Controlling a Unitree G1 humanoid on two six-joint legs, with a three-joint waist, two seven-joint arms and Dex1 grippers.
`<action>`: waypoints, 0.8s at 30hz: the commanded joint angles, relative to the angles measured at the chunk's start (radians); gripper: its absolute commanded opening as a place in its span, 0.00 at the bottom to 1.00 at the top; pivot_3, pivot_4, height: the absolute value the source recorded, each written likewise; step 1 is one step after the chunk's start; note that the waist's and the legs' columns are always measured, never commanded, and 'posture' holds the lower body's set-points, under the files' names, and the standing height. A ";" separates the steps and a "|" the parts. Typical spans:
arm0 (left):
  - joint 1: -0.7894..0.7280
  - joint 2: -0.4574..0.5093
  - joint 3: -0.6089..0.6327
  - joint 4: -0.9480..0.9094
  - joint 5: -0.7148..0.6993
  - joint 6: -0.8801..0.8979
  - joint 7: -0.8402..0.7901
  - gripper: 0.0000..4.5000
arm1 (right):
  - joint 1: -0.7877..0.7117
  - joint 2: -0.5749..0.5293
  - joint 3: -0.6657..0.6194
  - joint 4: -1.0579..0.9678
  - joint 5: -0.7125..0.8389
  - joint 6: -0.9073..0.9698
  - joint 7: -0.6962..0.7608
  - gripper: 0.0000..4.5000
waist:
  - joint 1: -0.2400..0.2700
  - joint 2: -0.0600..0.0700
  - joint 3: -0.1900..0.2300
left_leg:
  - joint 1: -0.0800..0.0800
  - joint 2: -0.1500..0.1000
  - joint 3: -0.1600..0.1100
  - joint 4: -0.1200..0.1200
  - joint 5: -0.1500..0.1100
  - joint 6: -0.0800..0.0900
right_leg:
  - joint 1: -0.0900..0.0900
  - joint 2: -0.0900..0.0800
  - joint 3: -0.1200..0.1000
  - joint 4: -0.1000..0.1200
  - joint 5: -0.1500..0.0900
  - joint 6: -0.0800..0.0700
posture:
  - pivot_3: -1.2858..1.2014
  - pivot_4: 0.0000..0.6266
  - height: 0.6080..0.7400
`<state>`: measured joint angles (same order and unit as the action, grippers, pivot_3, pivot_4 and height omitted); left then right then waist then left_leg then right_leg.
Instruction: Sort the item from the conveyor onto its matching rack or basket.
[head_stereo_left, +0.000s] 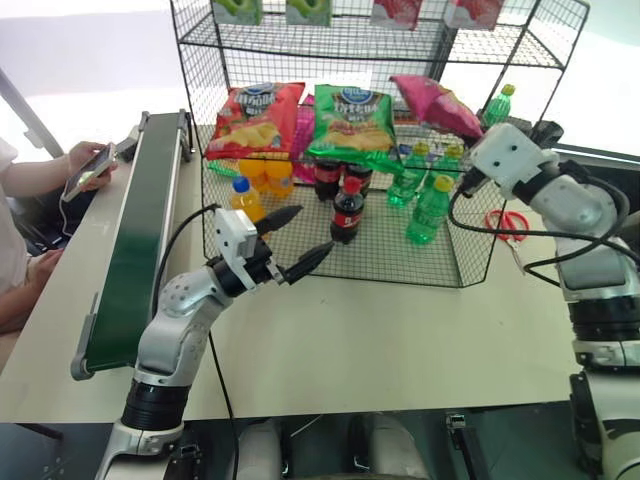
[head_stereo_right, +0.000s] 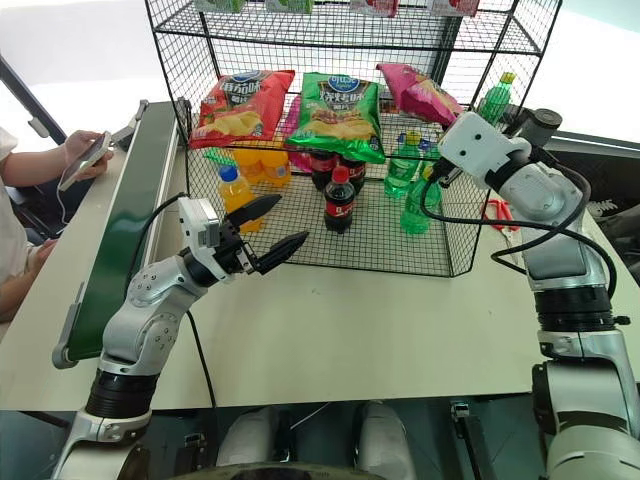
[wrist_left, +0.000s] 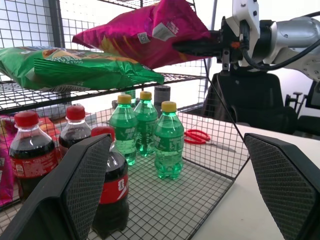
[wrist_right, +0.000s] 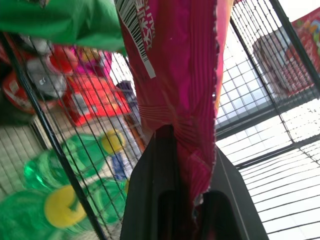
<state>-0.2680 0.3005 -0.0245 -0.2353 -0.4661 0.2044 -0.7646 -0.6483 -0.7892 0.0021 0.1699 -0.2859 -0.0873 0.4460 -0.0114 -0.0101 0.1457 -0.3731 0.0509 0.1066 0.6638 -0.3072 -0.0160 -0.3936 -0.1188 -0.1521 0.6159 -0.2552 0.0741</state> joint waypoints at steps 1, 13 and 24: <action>0.005 -0.002 -0.002 -0.021 -0.001 -0.025 -0.002 1.00 | -0.032 -0.045 0.024 0.004 -0.114 -0.054 -0.072 0.01 | -0.001 0.000 0.000 | 0.000 0.000 0.000 0.000 0.000 0.000 | 0.000 0.000 0.000 0.000 0.000 0.000 | 0.52 0.24 1.00; 0.008 -0.002 -0.007 -0.027 0.007 -0.029 0.000 1.00 | -0.065 -0.042 0.066 0.071 -0.200 -0.069 -0.118 0.10 | -0.001 0.000 0.000 | 0.000 0.000 0.000 0.000 0.000 -0.001 | 0.000 0.000 0.000 0.000 0.000 0.000 | 0.52 0.24 1.00; 0.013 -0.012 -0.020 -0.025 0.015 -0.038 -0.001 1.00 | -0.045 -0.094 0.016 0.046 -0.045 -0.081 0.043 0.98 | -0.001 0.000 0.000 | 0.001 0.000 0.000 0.000 0.000 0.000 | 0.001 0.000 0.000 0.000 0.000 0.000 | 0.52 0.24 1.00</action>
<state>-0.2524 0.2918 -0.0305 -0.2354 -0.4491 0.1858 -0.7632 -0.6873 -0.8687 0.0671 0.2486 -0.3965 -0.1594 0.4540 -0.0121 -0.0101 0.1457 -0.3726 0.0510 0.1068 0.6639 -0.3070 -0.0163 -0.3928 -0.1187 -0.1521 0.6159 -0.2552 0.0742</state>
